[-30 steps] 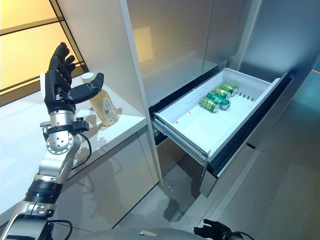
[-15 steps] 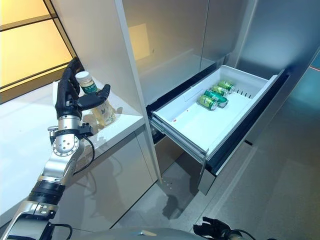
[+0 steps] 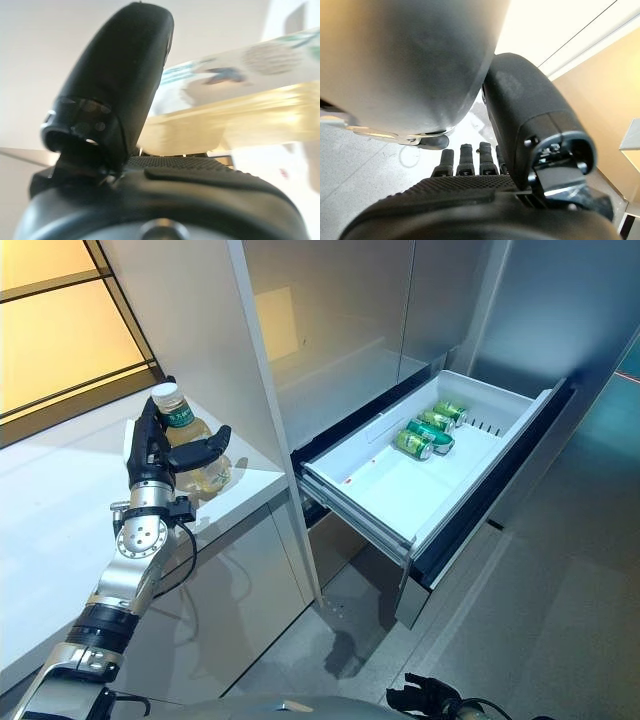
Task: Put drinks into fridge and close the fridge
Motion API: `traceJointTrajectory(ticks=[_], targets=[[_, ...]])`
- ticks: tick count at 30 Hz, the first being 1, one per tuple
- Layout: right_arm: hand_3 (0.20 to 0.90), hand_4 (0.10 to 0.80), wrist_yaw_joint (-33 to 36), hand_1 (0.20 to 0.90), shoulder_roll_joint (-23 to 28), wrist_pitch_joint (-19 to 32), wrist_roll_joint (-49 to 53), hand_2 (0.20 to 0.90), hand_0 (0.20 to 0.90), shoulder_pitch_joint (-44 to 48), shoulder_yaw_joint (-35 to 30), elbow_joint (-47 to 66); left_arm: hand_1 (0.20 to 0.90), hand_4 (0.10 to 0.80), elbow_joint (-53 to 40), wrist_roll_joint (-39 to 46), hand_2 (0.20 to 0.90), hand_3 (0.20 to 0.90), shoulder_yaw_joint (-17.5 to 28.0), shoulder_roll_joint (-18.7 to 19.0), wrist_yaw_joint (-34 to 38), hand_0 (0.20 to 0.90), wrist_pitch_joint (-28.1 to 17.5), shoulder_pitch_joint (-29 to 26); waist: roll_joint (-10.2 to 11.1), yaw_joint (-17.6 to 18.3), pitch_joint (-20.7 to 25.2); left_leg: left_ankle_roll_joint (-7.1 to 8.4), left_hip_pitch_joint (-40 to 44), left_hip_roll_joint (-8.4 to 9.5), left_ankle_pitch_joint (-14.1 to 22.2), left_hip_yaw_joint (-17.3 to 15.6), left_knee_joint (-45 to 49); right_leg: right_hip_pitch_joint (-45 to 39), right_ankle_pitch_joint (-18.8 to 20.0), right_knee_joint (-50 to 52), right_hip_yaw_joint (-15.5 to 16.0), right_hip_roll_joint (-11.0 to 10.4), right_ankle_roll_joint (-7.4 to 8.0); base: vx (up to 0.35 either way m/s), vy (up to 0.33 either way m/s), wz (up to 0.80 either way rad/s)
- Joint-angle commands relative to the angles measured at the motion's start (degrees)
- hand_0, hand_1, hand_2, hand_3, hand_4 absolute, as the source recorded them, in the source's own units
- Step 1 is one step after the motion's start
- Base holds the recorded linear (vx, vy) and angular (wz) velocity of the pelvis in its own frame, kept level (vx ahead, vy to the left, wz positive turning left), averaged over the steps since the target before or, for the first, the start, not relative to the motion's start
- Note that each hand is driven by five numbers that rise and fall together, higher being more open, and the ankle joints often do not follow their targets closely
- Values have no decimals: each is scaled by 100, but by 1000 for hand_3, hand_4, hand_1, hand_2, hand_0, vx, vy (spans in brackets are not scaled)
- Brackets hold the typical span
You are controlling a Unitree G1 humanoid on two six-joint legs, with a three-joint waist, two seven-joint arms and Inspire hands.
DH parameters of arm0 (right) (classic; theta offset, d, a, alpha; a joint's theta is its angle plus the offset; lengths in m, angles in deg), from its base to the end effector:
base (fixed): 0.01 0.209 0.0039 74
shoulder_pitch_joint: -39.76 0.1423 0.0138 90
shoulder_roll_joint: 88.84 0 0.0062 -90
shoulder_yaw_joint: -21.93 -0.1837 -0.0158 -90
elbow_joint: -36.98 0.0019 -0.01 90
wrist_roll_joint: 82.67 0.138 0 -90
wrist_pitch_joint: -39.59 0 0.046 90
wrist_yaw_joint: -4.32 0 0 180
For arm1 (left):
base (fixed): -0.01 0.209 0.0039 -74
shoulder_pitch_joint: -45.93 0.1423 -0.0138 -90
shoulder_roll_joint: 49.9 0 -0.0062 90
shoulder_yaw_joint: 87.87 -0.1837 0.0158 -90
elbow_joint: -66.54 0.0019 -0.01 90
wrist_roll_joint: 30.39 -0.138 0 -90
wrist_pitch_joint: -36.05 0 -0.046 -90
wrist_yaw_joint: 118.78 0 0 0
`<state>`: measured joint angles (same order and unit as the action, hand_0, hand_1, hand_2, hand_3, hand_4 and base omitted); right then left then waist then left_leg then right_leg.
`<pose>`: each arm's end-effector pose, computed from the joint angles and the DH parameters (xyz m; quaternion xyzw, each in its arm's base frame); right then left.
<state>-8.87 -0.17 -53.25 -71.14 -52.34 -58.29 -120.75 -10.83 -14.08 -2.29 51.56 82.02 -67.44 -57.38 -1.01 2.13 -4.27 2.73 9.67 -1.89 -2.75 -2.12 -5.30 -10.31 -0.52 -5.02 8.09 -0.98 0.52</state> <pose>0.0636 -0.2272 -0.1155 0.0015 0.5954 0.0310 0.8028 0.2465 0.2261 0.0839 0.0783 -0.1309 0.1517 0.9766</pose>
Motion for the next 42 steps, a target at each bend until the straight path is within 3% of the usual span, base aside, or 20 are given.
traceJointTrajectory(ticks=[1, 11, 12, 14, 15, 20, 32, 36, 42], targets=[[900, 800, -170, 900, 76, -59, -278, 900, 900, -103, 154, -43, 900, 800, -147, -64, 900, 900, 170, 201, 128, 900, -353, -575, 33, 102, 2, -443, 38, 440, 906, -195, 372, 310, -689, 836, -226, 158, 275, 0, 0, 0], [900, 800, -149, 900, 79, -229, -274, 900, 900, -142, 198, 208, 900, 800, 29, 203, 900, 900, 185, 177, 154, 900, -404, -587, 49, 135, -15, -443, 19, 444, 895, -201, 379, 329, -688, 849, -257, 168, 281, 0, 0, 0], [900, 800, -150, 900, 77, -227, -279, 900, 900, -137, 197, 202, 639, 495, 21, 328, 639, 595, 193, 144, 127, 639, -499, -591, 53, 134, -14, -444, 20, 446, 892, -196, 373, 328, -688, 847, -260, 169, 280, 0, 0, 0], [900, 800, -144, 900, 71, -228, -273, 900, 900, -134, 208, 198, 380, 193, -43, 614, 380, 293, 218, 56, 53, 380, -702, -582, 56, 127, -11, -438, 22, 448, 881, -178, 353, 324, -685, 835, -259, 169, 283, 0, 0, 0], [900, 800, -148, 900, 68, -205, -276, 900, 900, -133, 209, 173, 300, 100, -59, 736, 300, 200, 239, 15, -8, 300, -843, -570, 56, 122, -10, -435, 17, 448, 879, -173, 352, 326, -687, 837, -257, 168, 284, 0, 0, 0], [900, 800, -156, 900, 49, -169, -319, 900, 900, -138, 218, 152, 300, 100, -296, 1063, 300, 200, 300, -240, -148, 300, -1110, -499, 65, 110, -14, -420, 19, 443, 865, -143, 337, 329, -690, 845, -258, 174, 273, 0, 0, 0], [900, 800, -214, 900, 52, 305, -57, 900, 900, -72, 279, 854, 300, 100, -814, 1137, 300, 200, 120, -191, -697, 300, -1219, -550, 55, 103, -24, -424, 29, 448, 871, -90, 350, 313, -698, 864, -245, 176, 265, 0, 0, 0], [900, 800, -329, 900, 124, 388, -47, 900, 900, 4, 598, 2115, 300, 100, -1225, 1471, 300, 200, -93, -192, -1403, 300, -1096, -534, 64, 93, -48, -412, 17, 437, 858, -64, 355, 321, -688, 868, -216, 168, 261, -35, -20, 0], [900, 800, -600, 900, 50, 26, 397, 900, 900, -21, 765, 3851, 300, 100, -1601, 2058, 300, 200, -386, -318, -2630, 300, -1016, -414, 69, 116, -72, -400, 3, 428, 829, -44, 373, 316, -667, 861, -180, 156, 255, -24, -11, 1]])
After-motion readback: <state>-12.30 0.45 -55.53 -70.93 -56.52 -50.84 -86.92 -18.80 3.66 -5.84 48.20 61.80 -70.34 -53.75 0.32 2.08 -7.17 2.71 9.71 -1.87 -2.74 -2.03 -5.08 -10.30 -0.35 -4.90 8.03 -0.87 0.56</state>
